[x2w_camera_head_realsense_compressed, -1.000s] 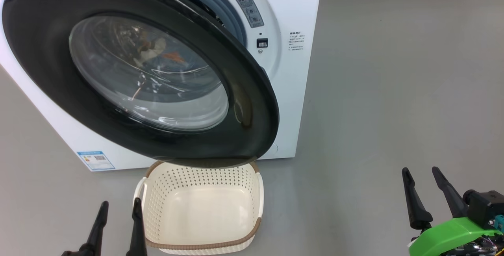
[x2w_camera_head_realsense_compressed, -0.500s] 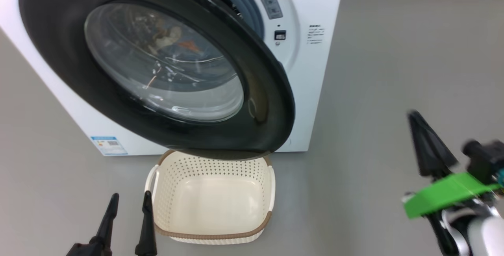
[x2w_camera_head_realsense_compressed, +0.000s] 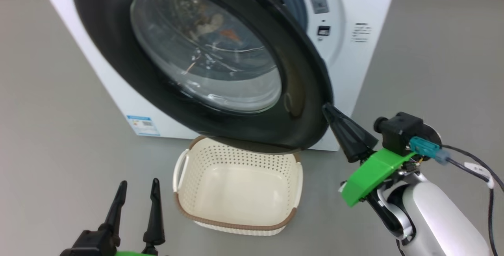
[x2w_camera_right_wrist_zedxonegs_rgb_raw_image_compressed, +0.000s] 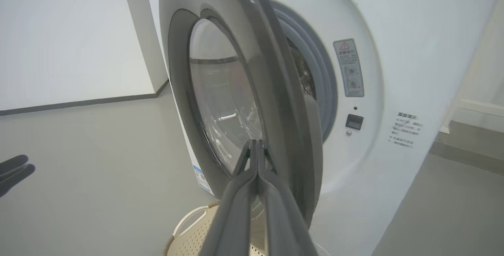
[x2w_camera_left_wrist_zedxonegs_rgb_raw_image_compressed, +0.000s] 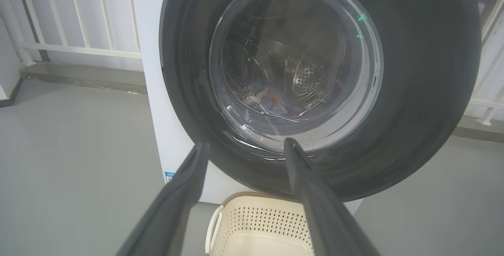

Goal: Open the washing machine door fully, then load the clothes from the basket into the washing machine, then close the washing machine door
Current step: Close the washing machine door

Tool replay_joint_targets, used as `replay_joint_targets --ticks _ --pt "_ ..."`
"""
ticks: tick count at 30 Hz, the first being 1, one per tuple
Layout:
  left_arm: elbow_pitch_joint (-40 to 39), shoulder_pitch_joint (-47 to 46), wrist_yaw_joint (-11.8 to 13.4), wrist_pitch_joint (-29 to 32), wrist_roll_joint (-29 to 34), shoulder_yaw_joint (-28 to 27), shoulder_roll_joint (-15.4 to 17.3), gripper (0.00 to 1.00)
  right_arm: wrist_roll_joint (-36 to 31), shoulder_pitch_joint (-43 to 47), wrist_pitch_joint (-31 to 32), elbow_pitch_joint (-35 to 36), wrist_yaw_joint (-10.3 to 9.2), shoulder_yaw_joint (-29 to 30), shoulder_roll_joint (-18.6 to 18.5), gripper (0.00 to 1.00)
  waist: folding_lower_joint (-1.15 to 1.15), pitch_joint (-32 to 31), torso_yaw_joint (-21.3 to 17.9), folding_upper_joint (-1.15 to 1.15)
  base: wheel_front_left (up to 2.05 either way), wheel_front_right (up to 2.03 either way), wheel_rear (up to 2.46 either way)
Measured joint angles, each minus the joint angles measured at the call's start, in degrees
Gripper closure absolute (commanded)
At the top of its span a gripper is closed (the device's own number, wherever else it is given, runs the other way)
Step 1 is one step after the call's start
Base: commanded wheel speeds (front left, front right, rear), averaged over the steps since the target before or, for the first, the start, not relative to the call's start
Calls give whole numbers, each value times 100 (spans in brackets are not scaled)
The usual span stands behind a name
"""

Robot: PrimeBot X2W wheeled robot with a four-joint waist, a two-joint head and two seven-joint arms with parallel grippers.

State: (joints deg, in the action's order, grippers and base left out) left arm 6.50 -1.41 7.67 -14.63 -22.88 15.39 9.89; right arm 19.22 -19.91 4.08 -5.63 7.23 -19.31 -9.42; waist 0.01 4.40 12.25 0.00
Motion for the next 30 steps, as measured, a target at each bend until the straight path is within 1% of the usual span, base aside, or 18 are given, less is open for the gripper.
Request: replay_joint_targets --ticks 3,11,12,20,30 --pt "83 -38 -62 0 25 0 -43 0 147 -257 -99 -424 0 -146 8 100 0 42 143 0 0 0 0" --pt "244 -230 -236 0 100 23 -207 0 270 -1068 -465 -1577 0 -448 100 100 0 164 404 0 0 0 0" --pt "244 -230 -236 0 100 23 -207 0 270 -1068 -465 -1577 0 -448 100 100 0 164 404 0 0 0 0" --pt "353 -347 -388 0 216 42 -332 0 501 -1753 -818 -2452 0 -580 190 100 0 217 582 0 0 0 0" --pt "433 -364 -520 0 348 -43 -413 0 615 -2077 -1133 -3054 0 -693 218 100 0 246 663 0 0 0 0"
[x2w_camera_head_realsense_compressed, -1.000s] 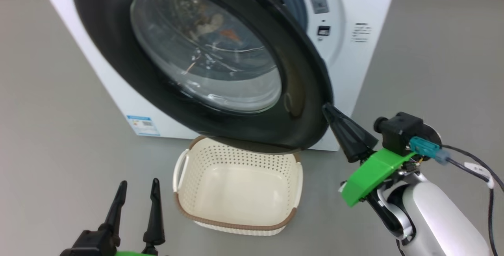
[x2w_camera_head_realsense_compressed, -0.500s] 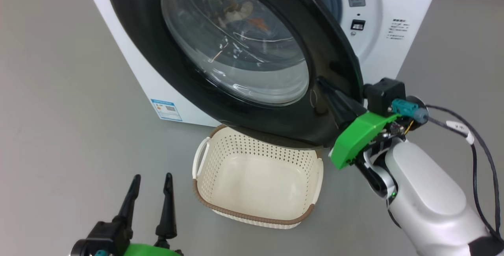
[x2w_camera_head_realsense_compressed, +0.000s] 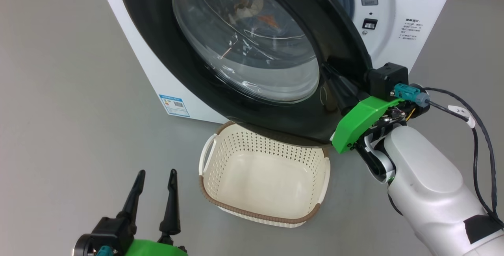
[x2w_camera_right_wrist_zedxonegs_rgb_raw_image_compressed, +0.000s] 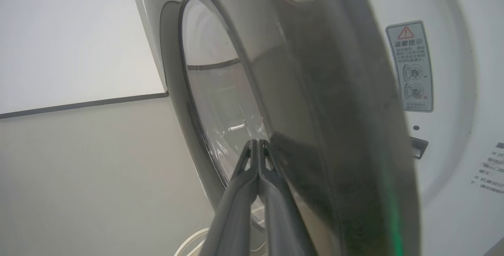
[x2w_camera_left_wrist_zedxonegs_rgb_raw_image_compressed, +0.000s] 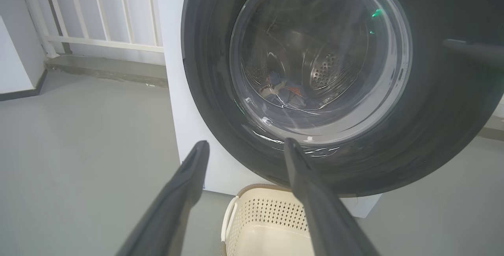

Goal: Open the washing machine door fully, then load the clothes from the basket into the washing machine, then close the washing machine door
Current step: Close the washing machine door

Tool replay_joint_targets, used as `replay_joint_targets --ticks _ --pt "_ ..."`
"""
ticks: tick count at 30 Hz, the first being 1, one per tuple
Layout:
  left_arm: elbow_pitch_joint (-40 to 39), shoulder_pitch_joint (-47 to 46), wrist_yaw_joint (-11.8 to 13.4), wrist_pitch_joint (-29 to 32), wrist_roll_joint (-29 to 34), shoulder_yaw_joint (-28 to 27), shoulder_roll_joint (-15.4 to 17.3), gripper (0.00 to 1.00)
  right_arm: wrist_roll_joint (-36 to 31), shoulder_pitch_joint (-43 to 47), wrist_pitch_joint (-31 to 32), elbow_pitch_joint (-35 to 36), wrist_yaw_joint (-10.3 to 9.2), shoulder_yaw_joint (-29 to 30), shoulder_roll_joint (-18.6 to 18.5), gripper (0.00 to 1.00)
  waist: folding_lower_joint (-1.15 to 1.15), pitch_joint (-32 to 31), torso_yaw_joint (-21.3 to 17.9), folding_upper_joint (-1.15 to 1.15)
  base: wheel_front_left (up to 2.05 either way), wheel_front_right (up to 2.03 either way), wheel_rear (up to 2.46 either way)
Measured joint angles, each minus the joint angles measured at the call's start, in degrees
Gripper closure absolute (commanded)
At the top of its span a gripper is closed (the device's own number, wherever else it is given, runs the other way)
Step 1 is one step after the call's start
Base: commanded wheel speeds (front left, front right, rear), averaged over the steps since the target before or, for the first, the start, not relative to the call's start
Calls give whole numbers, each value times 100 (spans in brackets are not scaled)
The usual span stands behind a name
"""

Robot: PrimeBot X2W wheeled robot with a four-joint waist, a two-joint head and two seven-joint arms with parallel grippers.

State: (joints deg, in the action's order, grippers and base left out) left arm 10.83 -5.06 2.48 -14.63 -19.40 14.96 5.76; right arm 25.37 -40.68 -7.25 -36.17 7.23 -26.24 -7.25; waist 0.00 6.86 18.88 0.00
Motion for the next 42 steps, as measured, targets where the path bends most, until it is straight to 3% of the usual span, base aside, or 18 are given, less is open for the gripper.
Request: replay_joint_targets --ticks 18,32,42 --pt "1 -230 -202 0 153 -77 -197 0 134 -882 -214 -681 32 263 -214 100 0 352 65 0 0 0 0" --pt "129 -418 -302 0 182 3 -320 0 132 -1953 -498 -1954 33 553 -404 100 0 564 523 0 0 0 0" --pt "154 -417 -303 0 181 -7 -324 0 116 -2253 -619 -2614 78 616 -294 100 0 549 709 0 0 0 0"
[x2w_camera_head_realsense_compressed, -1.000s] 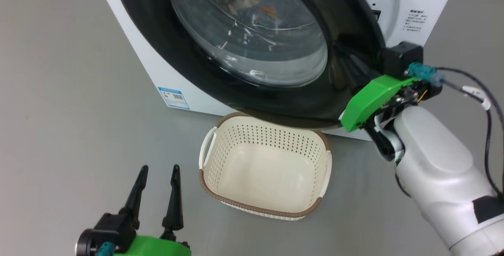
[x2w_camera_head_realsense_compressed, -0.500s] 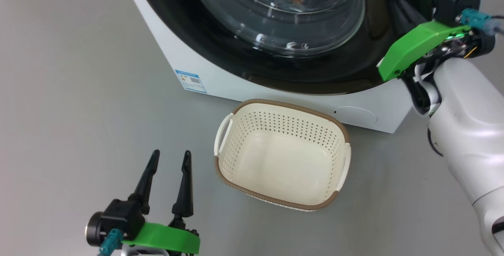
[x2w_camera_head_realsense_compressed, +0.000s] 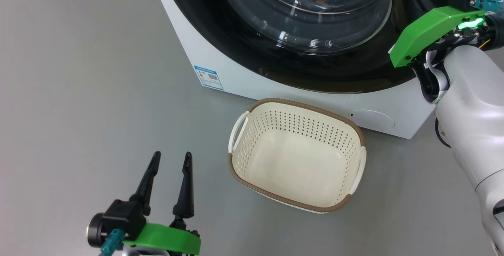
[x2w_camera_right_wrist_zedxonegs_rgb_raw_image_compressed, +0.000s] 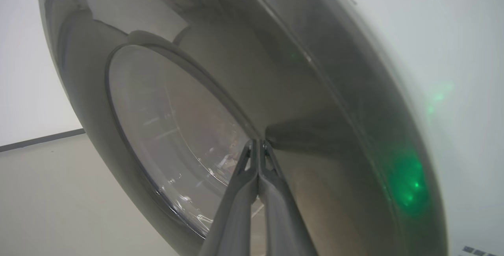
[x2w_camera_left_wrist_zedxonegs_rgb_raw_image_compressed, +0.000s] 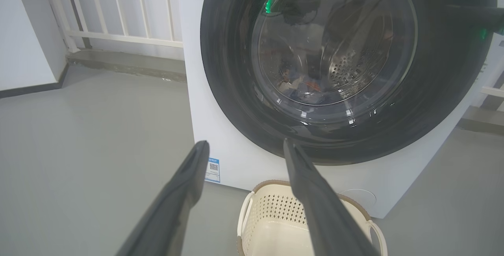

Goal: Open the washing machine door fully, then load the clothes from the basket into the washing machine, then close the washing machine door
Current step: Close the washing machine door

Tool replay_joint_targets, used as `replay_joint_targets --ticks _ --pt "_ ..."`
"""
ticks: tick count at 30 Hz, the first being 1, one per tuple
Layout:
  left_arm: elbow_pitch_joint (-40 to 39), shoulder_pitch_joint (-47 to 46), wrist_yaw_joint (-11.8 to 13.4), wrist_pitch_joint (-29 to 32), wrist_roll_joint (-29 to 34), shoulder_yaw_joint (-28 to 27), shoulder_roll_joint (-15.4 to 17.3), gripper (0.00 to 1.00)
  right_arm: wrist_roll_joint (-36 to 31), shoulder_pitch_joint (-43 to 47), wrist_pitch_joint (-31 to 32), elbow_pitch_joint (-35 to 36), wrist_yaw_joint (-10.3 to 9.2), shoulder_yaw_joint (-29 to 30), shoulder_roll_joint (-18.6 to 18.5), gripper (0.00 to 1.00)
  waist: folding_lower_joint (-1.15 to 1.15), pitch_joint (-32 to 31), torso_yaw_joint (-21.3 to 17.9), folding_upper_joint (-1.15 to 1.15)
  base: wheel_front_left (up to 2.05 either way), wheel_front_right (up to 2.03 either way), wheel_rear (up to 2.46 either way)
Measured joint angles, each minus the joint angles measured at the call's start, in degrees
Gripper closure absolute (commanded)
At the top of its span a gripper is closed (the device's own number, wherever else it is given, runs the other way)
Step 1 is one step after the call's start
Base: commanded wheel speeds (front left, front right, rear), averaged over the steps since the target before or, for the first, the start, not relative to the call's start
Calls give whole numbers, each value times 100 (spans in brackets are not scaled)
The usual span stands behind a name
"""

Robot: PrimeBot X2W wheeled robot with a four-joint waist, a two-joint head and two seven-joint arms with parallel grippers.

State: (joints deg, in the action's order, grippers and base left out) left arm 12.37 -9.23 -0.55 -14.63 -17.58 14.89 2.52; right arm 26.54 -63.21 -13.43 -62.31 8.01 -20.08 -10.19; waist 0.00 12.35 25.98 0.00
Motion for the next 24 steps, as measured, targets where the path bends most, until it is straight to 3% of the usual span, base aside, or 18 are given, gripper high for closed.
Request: replay_joint_targets --ticks 10,15,24 --pt "-1 1 10 0 -36 2 -3 0 10 16 -80 94 -11 -232 76 100 0 -56 -171 0 0 0 0" --pt "-1 1 10 0 -23 -43 -3 0 74 298 -100 535 -36 -392 79 100 0 -95 -367 0 0 0 0" --pt "111 6 9 -1 57 -204 -7 0 -16 1641 -104 1659 -36 -396 -102 100 0 -274 -882 0 0 0 0"
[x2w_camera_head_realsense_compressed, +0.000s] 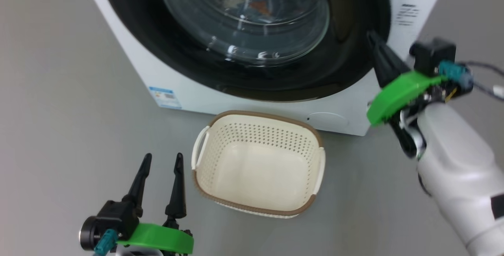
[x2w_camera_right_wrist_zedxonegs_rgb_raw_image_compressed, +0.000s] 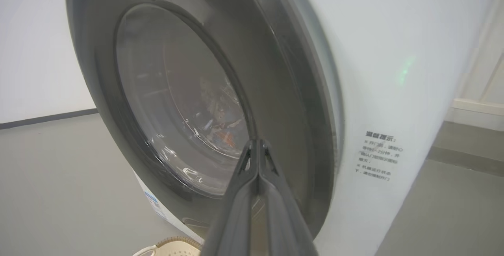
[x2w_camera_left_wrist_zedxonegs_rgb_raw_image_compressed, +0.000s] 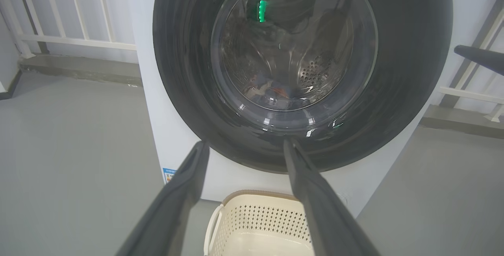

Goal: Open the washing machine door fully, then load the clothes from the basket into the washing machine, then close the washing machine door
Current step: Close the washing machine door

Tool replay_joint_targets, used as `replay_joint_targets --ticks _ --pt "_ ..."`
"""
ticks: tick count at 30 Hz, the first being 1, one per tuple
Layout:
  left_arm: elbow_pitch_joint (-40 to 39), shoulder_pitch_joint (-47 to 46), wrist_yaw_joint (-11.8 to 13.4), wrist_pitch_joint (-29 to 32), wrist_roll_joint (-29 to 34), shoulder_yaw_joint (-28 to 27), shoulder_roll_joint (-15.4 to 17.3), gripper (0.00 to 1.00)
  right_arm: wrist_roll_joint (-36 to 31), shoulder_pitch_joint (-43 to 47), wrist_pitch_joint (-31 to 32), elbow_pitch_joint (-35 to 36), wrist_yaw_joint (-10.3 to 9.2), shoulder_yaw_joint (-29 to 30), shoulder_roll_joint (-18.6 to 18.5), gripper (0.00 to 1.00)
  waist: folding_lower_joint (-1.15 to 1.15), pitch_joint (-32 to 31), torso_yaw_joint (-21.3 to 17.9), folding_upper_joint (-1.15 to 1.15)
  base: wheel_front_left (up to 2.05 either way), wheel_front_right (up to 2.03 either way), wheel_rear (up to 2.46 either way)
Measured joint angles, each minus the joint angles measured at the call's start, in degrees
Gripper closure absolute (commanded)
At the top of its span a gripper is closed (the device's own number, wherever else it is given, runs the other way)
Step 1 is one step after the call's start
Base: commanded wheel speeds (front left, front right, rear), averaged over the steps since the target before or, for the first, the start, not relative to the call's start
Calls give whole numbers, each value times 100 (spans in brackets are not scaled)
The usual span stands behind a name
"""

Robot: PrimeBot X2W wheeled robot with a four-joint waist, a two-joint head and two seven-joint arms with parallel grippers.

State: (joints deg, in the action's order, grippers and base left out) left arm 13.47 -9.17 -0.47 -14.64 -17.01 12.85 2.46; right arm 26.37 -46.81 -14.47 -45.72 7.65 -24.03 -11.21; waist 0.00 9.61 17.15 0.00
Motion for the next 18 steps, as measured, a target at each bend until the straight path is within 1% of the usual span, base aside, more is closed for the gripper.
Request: replay_joint_targets --ticks 3,4,5,6,7,8,9,10,15,18 --pt "63 9 0 1 11 -56 2 0 -142 517 0 236 0 121 3 100 0 -93 -161 0 0 0 0" --pt "81 20 0 1 14 -79 3 0 -182 711 0 328 0 218 13 96 0 -126 -216 0 0 0 0" --pt "81 20 0 1 14 -79 3 0 -182 711 0 328 0 218 13 78 0 -126 -216 0 0 0 0" --pt "102 37 0 1 13 -104 3 0 -233 908 0 423 0 325 19 60 0 -161 -273 0 0 0 0" --pt "120 71 0 1 14 -123 7 0 -314 1097 0 509 0 454 26 51 0 -199 -326 0 0 0 0" --pt "155 106 -1 1 14 -132 11 0 -354 1295 0 598 0 604 41 37 1 -246 -371 0 0 0 0" --pt "189 141 -2 1 14 -135 10 0 -389 1506 0 691 -1 750 60 4 0 -298 -414 0 0 0 0" --pt "213 163 -8 1 14 -138 13 0 -489 1707 0 781 -1 875 83 0 -1 -348 -458 0 0 0 0" --pt "310 254 -8 1 21 -186 41 0 -770 2524 1 1159 -1 1316 333 0 -1 -557 -703 0 0 0 0" --pt "314 275 -8 1 21 -192 48 0 -976 2853 71 1454 -1 1556 404 0 -1 -653 -852 0 0 0 0"
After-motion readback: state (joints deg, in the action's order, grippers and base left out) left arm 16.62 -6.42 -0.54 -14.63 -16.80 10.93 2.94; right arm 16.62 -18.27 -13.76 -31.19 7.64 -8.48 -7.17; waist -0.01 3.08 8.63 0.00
